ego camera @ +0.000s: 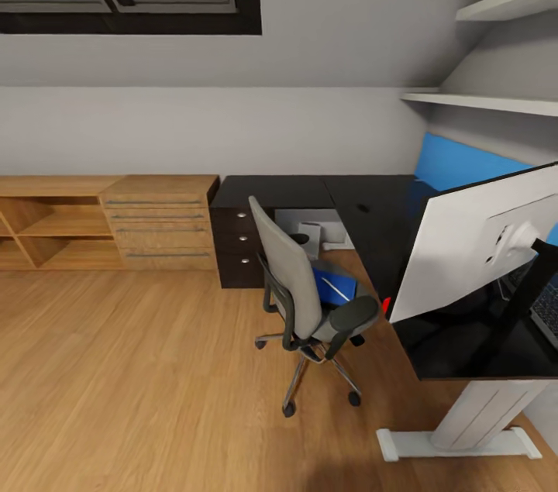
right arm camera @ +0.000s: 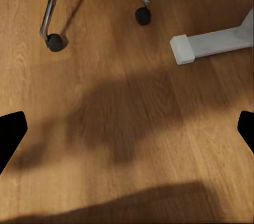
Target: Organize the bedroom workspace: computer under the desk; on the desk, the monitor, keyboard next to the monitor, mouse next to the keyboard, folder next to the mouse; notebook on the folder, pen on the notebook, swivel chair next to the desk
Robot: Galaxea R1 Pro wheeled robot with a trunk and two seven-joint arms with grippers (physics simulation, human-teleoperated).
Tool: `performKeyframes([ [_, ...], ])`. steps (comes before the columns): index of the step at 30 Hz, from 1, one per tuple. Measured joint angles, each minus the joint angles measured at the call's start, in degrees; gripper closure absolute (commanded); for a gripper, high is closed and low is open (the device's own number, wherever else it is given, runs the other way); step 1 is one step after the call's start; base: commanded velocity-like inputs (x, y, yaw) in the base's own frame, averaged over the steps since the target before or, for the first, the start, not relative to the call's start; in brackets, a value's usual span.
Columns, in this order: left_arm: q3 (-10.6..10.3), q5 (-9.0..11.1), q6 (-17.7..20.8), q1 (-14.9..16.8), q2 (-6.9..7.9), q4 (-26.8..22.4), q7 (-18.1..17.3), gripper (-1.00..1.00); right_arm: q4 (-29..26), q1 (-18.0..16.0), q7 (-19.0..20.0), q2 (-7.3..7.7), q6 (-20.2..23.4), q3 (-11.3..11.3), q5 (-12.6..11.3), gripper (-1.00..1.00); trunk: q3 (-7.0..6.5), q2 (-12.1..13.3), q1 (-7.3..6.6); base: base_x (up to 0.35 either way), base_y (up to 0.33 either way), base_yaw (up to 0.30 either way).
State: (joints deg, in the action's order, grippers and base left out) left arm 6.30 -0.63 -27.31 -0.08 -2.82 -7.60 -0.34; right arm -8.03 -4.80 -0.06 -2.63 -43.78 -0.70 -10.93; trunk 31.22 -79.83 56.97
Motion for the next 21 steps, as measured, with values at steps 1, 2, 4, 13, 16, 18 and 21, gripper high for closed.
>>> performKeyframes([
  [1, 0.0, 0.0, -0.05, 0.0, 0.02, 0.0, 0.01, -1.0, 0.0, -0.01, -0.01, 0.0, 0.0, 0.0, 0.0, -1.0, 0.18, -0.4, 0.22, 0.0, 0.002, -0.033],
  [2, -0.02, 0.0, -0.08, 0.01, 0.03, 0.0, 0.02, -1.0, 0.01, -0.02, -0.01, 0.0, 0.0, 0.01, 0.0, -1.0, 0.36, -0.8, 0.44, 0.0, 0.001, -0.021],
  [4, -0.05, 0.0, -0.09, 0.01, 0.03, -0.03, 0.02, -1.0, 0.01, -0.01, -0.03, -0.03, 0.01, 0.01, 0.0, -1.0, 0.72, -1.61, 0.88, 0.0, 0.001, -0.014],
  [13, -0.08, -0.07, -0.1, 0.02, 0.04, -0.1, 0.03, -1.0, -0.03, -0.02, -0.09, -0.08, 0.02, 0.01, -0.01, -1.0, 2.34, -5.22, 2.86, 0.0, 0.0, -0.003],
  [16, -0.07, -0.15, -0.03, 0.01, 0.09, -0.63, 0.07, -1.0, -0.05, -0.02, -0.1, -0.08, 0.01, 0.01, -0.01, -1.0, 2.87, -6.42, 3.51, 0.0, 0.0, 0.0],
  [18, -0.07, -0.15, -0.03, 0.0, 0.11, -0.69, 0.07, -1.0, -0.07, -0.01, -0.1, -0.07, 0.01, 0.01, -0.01, -1.0, 3.23, -7.22, 3.95, 0.0, 0.0, 0.0],
  [21, -0.07, -0.16, -0.02, 0.0, 0.12, -0.75, 0.09, -1.0, -0.07, -0.01, -0.1, -0.02, 0.0, 0.01, -0.01, -1.0, 3.77, -8.43, 4.61, 0.0, 0.0, 0.0],
])
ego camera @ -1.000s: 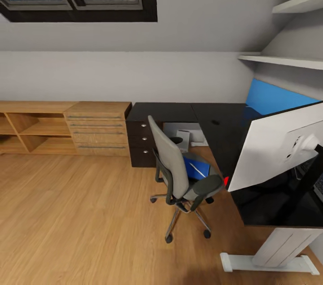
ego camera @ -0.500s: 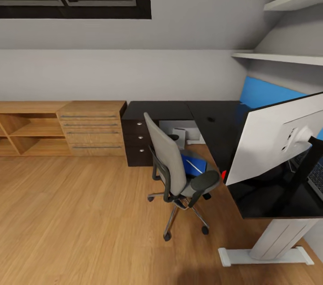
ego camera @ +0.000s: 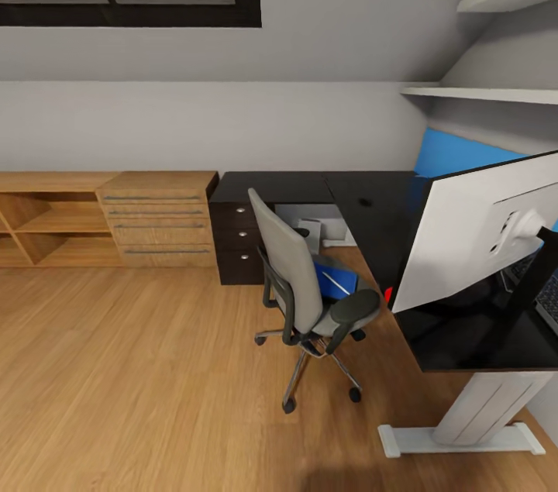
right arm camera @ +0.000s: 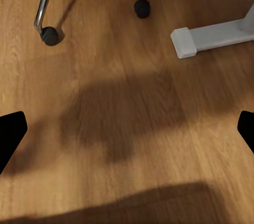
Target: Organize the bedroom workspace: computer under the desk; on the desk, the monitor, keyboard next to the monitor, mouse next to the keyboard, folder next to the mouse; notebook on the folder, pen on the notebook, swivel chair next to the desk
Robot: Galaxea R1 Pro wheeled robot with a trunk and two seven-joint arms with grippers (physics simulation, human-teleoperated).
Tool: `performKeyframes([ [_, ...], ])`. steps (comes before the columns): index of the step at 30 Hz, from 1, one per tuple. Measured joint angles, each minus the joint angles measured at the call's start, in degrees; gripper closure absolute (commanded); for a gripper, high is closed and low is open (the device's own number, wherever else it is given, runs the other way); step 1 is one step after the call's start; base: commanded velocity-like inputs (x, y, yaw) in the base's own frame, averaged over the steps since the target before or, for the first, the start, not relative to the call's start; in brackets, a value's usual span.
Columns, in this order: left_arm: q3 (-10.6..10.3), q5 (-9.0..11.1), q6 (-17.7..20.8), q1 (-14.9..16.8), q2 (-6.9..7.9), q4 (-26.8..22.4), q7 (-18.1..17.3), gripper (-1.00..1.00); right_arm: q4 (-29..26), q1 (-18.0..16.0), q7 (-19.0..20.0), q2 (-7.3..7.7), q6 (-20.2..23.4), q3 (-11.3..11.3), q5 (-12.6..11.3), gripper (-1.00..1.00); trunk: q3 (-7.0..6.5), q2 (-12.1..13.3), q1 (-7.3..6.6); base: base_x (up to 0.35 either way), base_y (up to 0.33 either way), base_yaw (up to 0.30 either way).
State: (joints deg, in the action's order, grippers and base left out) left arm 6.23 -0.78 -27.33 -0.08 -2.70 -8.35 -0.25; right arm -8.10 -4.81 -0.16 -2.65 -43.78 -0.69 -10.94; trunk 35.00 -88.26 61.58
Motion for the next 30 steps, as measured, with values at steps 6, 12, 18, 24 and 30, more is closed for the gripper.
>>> performKeyframes([
  [6, 0.01, 0.03, 0.0, 0.0, 0.13, -1.05, 0.08, -1.0, 0.04, 0.0, 0.0, 0.02, 0.0, 0.0, 0.0, -1.0, 1.08, -2.41, 1.32, 0.0, 0.0, 0.0],
  [12, 0.03, 0.07, 0.0, 0.0, 0.25, -1.46, 0.15, -1.0, 0.07, 0.0, 0.0, 0.02, 0.0, 0.0, 0.0, -1.0, 2.15, -4.81, 2.64, 0.0, 0.0, 0.0],
  [18, 0.03, 0.08, 0.0, 0.0, 0.33, -1.57, 0.17, -1.0, 0.07, 0.0, 0.0, 0.02, 0.0, 0.0, 0.0, -1.0, 3.23, -7.22, 3.95, 0.0, 0.0, 0.0],
  [24, 0.07, 0.08, 0.0, 0.0, 0.69, -2.06, 0.17, -1.0, 0.04, 0.0, -0.01, 0.02, 0.08, 0.0, 0.0, -1.0, 4.31, -9.63, 5.27, 0.0, 0.0, 0.0],
  [30, 0.25, 0.2, 0.04, 0.0, 1.5, -3.58, 0.34, -1.0, 0.02, 0.0, -0.06, 0.02, -0.03, 0.03, -0.03, -1.0, 5.39, -12.03, 6.59, 0.0, 0.0, 0.0],
])
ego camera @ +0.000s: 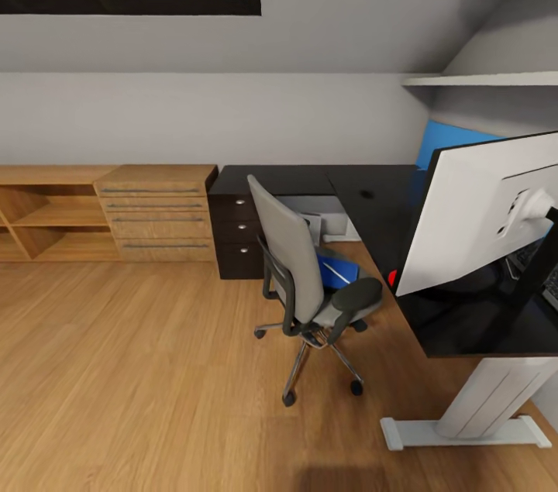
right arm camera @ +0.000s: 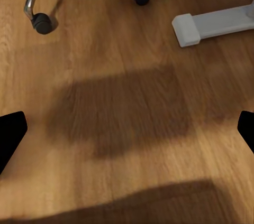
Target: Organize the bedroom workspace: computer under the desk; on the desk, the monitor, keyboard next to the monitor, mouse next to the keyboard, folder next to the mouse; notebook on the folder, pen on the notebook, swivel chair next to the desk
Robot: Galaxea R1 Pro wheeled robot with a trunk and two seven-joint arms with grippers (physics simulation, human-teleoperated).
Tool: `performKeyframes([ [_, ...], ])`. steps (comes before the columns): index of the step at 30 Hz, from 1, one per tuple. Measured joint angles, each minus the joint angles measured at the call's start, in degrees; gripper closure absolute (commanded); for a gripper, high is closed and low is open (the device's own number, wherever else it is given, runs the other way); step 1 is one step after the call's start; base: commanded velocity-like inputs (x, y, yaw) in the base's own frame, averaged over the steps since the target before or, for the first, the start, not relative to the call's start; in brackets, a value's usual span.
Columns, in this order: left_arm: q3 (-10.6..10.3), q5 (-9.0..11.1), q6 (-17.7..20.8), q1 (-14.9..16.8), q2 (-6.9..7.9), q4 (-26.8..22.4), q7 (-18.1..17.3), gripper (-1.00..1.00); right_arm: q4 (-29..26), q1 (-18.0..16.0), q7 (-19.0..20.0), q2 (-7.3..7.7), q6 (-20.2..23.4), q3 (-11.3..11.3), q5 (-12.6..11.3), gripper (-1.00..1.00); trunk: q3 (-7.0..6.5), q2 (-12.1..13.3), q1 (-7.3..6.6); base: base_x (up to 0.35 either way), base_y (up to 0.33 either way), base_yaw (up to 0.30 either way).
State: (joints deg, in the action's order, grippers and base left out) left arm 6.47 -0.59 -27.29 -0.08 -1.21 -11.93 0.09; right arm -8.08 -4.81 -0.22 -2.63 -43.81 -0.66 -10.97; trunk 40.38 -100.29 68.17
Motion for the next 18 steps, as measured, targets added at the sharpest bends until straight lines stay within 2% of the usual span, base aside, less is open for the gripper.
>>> performKeyframes([
  [2, 0.08, 0.06, 0.0, 0.0, 0.26, -0.7, 0.11, -1.0, -0.06, -0.02, -0.01, 0.0, -0.15, 0.02, 0.01, -1.0, 0.36, -0.8, 0.44, 0.0, 0.0, 0.0],
  [6, 0.46, 0.58, 0.32, 0.01, 1.07, -8.27, 3.11, -1.0, -0.5, 0.0, -0.04, -0.02, -0.4, -0.02, 0.06, -1.0, 1.08, -2.41, 1.32, 0.0, 0.0, 0.0],
  [7, 0.58, 2.01, 2.77, 0.01, 1.12, -14.63, 7.1, -1.0, -3.19, -0.07, -0.07, -0.23, -0.19, -0.18, 0.41, -1.0, 1.25, -2.8, 1.54, 0.0, 0.0, 0.0],
  [9, 0.41, 2.65, 11.04, 0.07, 0.83, -26.73, 9.14, -1.0, -9.48, -0.55, -0.12, -0.7, 1.1, -0.23, 1.45, -1.0, 1.6, -3.61, 1.98, 0.0, 0.0, 0.0],
  [11, 0.43, 3.07, 17.01, 0.06, 0.53, -32.75, 9.63, -1.0, -12.7, -1.1, -0.17, -0.89, 2.51, -0.2, 2.35, -1.0, 1.97, -4.41, 2.42, 0.0, 0.0, 0.0],
  [12, 0.43, 4.82, 27.19, 0.3, -0.11, -40.65, 10.06, -1.0, -16.77, -2.85, -0.5, -1.32, 6.46, -0.22, 4.83, -1.0, 2.13, -4.8, 2.64, 0.0, 0.0, 0.0],
  [13, 0.41, 6.28, 31.77, 1.05, -0.64, -46.05, 10.15, -1.0, -18.14, -5.09, -1.15, -1.69, 9.24, -0.22, 6.18, -1.0, 2.3, -5.21, 2.86, 0.0, 0.0, 0.0],
  [14, 0.38, 7.8, 35.65, 2.2, -1.28, -49.72, 10.21, -1.0, -18.89, -7.16, -2.07, -2.16, 12.32, -0.22, 7.12, -1.0, 2.48, -5.61, 3.08, 0.0, 0.0, 0.0],
  [15, 0.36, 9.21, 40.14, 4.53, -2.39, -53.93, 10.28, -1.0, -19.43, -10.8, -4.29, -2.94, 17.35, -0.18, 8.11, -1.0, 2.67, -6.01, 3.3, 0.0, 0.0, 0.0],
  [18, 0.34, 10.0, 43.57, 7.39, -3.43, -56.66, 10.32, -1.0, -19.72, -15.06, -6.95, -3.57, 22.64, -0.19, 8.62, -1.0, 3.21, -7.21, 3.96, 0.0, 0.0, 0.0],
])
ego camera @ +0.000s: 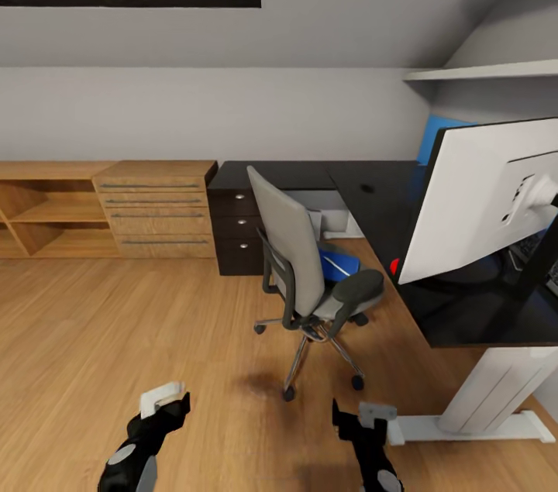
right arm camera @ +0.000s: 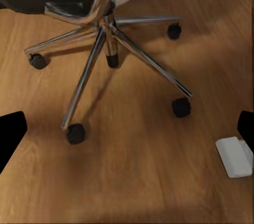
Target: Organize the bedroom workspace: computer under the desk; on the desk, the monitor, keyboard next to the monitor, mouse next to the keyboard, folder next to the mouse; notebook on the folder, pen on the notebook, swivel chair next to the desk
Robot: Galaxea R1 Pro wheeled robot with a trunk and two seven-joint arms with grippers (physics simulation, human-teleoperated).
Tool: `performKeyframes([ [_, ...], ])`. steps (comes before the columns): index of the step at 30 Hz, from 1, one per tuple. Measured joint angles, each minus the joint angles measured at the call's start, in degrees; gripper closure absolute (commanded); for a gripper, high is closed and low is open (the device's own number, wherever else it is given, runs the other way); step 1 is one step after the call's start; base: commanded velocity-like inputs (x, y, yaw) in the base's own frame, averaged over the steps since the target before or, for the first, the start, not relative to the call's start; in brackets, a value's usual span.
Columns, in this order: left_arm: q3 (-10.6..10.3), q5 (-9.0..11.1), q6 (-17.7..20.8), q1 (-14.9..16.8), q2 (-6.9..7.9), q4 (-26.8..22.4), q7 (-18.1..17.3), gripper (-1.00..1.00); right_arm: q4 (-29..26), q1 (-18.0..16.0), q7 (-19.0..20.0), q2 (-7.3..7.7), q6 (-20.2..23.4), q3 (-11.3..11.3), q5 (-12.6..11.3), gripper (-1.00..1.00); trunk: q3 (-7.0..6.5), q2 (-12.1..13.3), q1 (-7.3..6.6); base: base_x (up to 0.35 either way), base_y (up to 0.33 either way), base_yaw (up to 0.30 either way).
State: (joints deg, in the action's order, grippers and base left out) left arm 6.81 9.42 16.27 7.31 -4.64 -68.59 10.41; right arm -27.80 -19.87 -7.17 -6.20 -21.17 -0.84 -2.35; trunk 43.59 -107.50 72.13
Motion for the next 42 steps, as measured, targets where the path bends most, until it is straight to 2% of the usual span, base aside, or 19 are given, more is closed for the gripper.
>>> performKeyframes([
  [1, -0.03, 0.33, 1.59, 1.79, -0.5, -0.95, 0.01, -1.0, -0.09, -2.42, -1.55, -0.33, 3.31, -0.01, 0.19, -1.0, 0.17, -0.4, 0.22, 0.0, 0.0, 0.0],
  [2, -0.1, 0.79, 3.71, 5.26, -1.48, -2.3, -0.04, -1.0, 0.0, -7.16, -4.47, -0.93, 10.06, 0.07, 0.19, -1.0, 0.37, -0.8, 0.44, 0.0, 0.0, 0.0],
  [3, -0.12, 0.8, 3.98, 6.05, -1.72, -2.65, -0.08, -1.0, 0.0, -9.9, -4.94, -1.04, 11.27, 0.01, 0.34, -1.0, 0.53, -1.2, 0.66, 0.0, 0.0, 0.0],
  [5, -0.17, 0.88, 4.4, 6.9, -2.21, -3.74, -0.2, -1.0, 0.21, -12.21, -5.68, -1.22, 13.43, 0.04, 0.3, -1.0, 0.9, -2.01, 1.1, 0.0, 0.0, 0.0],
  [6, -0.09, 0.82, 4.58, 7.35, -2.33, -4.47, -0.3, -1.0, 2.6, -13.65, -6.07, -1.36, 14.31, -0.02, 0.38, -1.0, 1.08, -2.41, 1.32, 0.0, 0.0, 0.0],
  [7, -0.04, 0.74, 4.64, 7.48, -2.25, -4.76, -0.32, -1.0, 4.13, -13.99, -6.15, -1.37, 14.51, -0.06, 0.39, -1.0, 1.27, -2.81, 1.54, 0.0, 0.0, 0.0],
  [9, 0.12, 0.54, 4.86, 7.8, -1.02, -5.83, -0.42, -1.0, 8.17, -14.83, -6.33, -1.42, 15.14, -0.19, 0.47, -1.0, 1.63, -3.61, 1.98, 0.0, 0.0, 0.0],
  [10, 0.05, 0.56, 4.94, 7.9, 0.82, -6.18, -0.56, -1.0, 9.38, -15.1, -6.56, -1.49, 15.37, -0.23, 0.5, -1.0, 1.81, -4.01, 2.2, 0.0, 0.0, 0.0],
  [13, -0.1, 0.7, 5.07, 7.94, 1.74, -5.81, -0.73, -1.0, 9.93, -15.23, -6.59, -1.41, 15.47, -0.26, 0.58, -1.0, 2.34, -5.21, 2.86, 0.0, 0.0, 0.0],
  [18, -0.18, 0.72, 5.03, 7.95, 1.78, -6.29, -0.76, -1.0, 9.97, -15.24, -6.43, -1.52, 15.55, -0.5, 0.68, -1.0, 3.24, -7.22, 3.95, 0.0, 0.0, 0.0],
  [23, -0.24, 0.84, 4.81, 7.37, 1.58, -8.7, -0.76, -1.0, 10.05, -15.26, -6.3, -1.68, 15.76, -4.01, 3.92, -1.0, 4.14, -9.23, 5.05, 0.0, 0.0, 0.0],
  [26, -0.24, 0.9, 4.74, 7.01, 1.48, -9.11, -0.76, -1.0, 10.32, -15.29, -6.19, -1.61, 16.51, -5.11, 4.97, -1.0, 4.68, -10.43, 5.71, 0.0, 0.0, 0.0],
  [31, -0.43, 0.9, 4.76, 5.81, 0.02, -10.85, -0.88, -1.0, 8.71, -15.67, -5.73, -0.93, 18.81, -5.69, 5.41, -1.0, 5.57, -12.44, 6.81, 0.0, 0.0, 0.0],
  [33, -0.53, 0.88, 4.82, 4.51, -0.16, -12.92, -0.89, -1.0, 7.67, -17.06, -5.91, -1.06, 21.95, -5.4, 4.96, -1.0, 5.93, -13.24, 7.25, 0.0, 0.0, 0.0],
  [34, -0.76, 0.88, 4.85, 3.48, -0.22, -14.57, -0.91, -1.0, 7.0, -18.78, -5.92, -1.23, 25.36, -5.16, 4.28, -1.0, 6.1, -13.64, 7.47, 0.0, 0.0, 0.0],
  [35, -1.1, 0.88, 4.89, 2.54, -0.25, -16.25, -0.89, -1.0, 5.74, -20.89, -5.93, -1.36, 29.58, -5.01, 3.15, -1.0, 6.28, -14.04, 7.69, 0.0, 0.0, 0.0],
  [37, -1.62, 0.85, 5.05, 1.58, -0.24, -18.03, -0.88, -1.0, 3.16, -23.97, -5.86, -1.46, 34.67, -4.83, 0.54, -1.0, 6.64, -14.84, 8.12, 0.0, 0.0, 0.0],
  [39, -1.97, 0.82, 5.46, 1.08, -0.2, -18.95, -0.87, -1.0, 0.9, -25.91, -5.88, -1.44, 37.28, -4.69, -2.19, -1.0, 7.0, -15.65, 8.56, 0.0, 0.0, 0.0],
  [42, -2.57, 0.79, 6.69, 0.74, -0.18, -19.57, -0.88, -1.0, -0.69, -27.21, -5.79, -1.27, 37.96, -4.58, -4.8, -1.0, 7.55, -16.85, 9.23, 0.0, 0.0, 0.0],
])
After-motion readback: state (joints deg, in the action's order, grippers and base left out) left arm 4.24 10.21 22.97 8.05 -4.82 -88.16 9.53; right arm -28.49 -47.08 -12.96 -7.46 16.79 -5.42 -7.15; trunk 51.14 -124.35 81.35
